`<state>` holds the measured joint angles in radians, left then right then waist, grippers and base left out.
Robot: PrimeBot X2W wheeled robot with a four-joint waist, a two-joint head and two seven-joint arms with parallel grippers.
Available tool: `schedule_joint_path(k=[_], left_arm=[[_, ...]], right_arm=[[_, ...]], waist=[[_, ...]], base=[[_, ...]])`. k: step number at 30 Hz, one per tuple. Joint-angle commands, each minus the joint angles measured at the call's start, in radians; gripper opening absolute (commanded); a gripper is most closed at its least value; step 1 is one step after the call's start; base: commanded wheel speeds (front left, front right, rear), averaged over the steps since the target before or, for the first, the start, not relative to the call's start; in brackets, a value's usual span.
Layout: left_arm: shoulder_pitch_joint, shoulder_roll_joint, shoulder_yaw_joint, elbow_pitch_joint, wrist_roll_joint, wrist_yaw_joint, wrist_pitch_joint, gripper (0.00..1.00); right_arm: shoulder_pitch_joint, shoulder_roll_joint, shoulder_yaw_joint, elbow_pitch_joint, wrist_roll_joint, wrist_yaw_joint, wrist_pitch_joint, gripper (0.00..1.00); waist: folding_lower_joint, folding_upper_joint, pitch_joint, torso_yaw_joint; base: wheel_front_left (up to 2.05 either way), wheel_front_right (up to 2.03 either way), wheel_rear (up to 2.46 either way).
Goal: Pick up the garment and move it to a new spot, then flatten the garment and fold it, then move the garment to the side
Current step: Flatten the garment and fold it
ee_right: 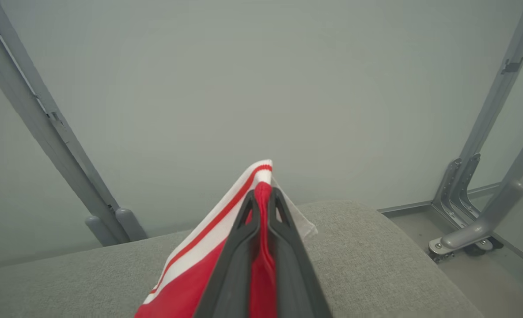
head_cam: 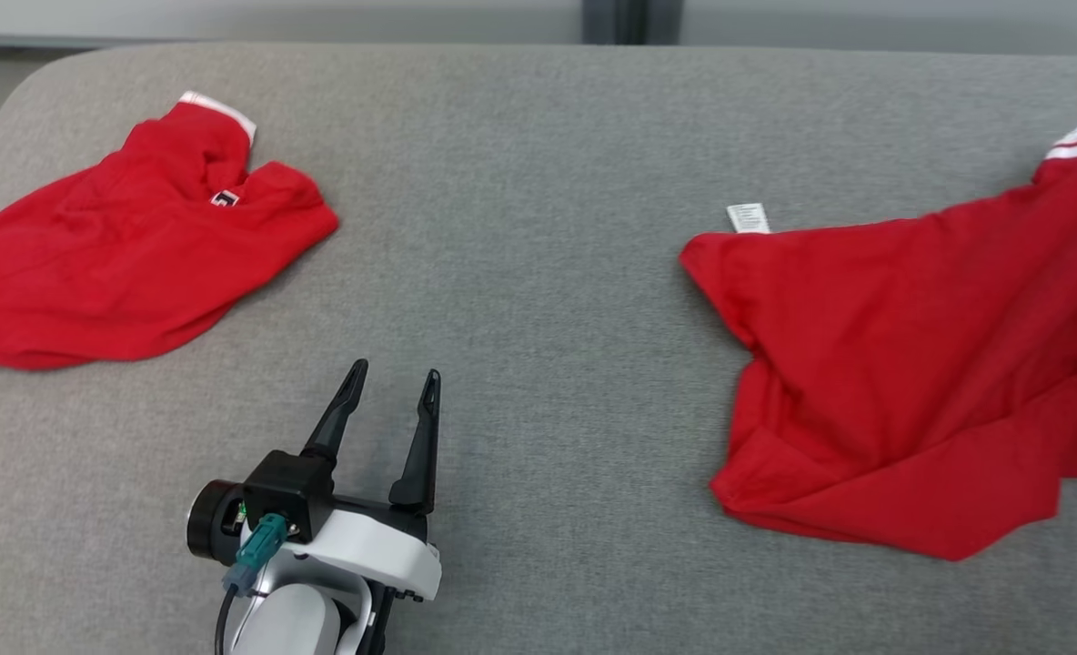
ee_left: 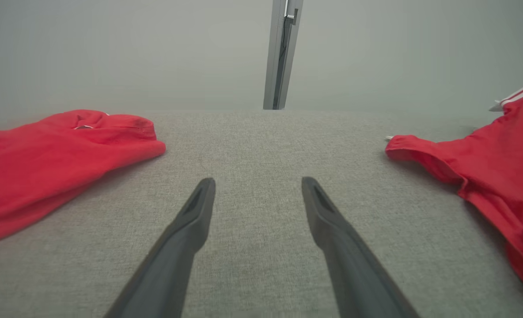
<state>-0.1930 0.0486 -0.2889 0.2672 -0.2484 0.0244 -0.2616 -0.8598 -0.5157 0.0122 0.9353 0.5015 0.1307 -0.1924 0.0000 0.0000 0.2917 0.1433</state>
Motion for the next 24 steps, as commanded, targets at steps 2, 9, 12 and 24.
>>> schedule_joint_path(k=[2, 9, 12, 24], left_arm=[[-0.022, 0.003, 0.002, -0.002, 0.001, -0.003, -0.004, 1.00], [-0.014, 0.003, 0.010, 0.001, 0.000, 0.001, -0.003, 1.00], [-0.015, 0.004, 0.013, -0.003, -0.001, 0.002, -0.004, 1.00], [-0.009, 0.003, 0.030, -0.013, -0.019, 0.009, -0.003, 1.00]], right_arm=[[-0.048, -0.017, 0.002, 0.084, -0.017, 0.000, 0.030, 1.00], [-0.094, -0.001, 0.067, 0.206, -0.092, 0.000, 0.055, 1.00], [-0.097, 0.011, 0.086, 0.220, -0.100, 0.000, 0.049, 1.00], [0.002, 0.071, 0.179, 0.082, -0.067, 0.000, -0.070, 1.00]], waist=[[0.0000, 0.0000, 0.030, 0.032], [0.0000, 0.0000, 0.015, 0.011], [0.0000, 0.0000, 0.005, -0.009], [0.0000, 0.0000, -0.079, -0.163]], base=[[0.00, 0.00, 0.00], [0.00, 0.00, 0.00], [0.00, 0.00, 0.00], [0.00, 0.00, 0.00]])
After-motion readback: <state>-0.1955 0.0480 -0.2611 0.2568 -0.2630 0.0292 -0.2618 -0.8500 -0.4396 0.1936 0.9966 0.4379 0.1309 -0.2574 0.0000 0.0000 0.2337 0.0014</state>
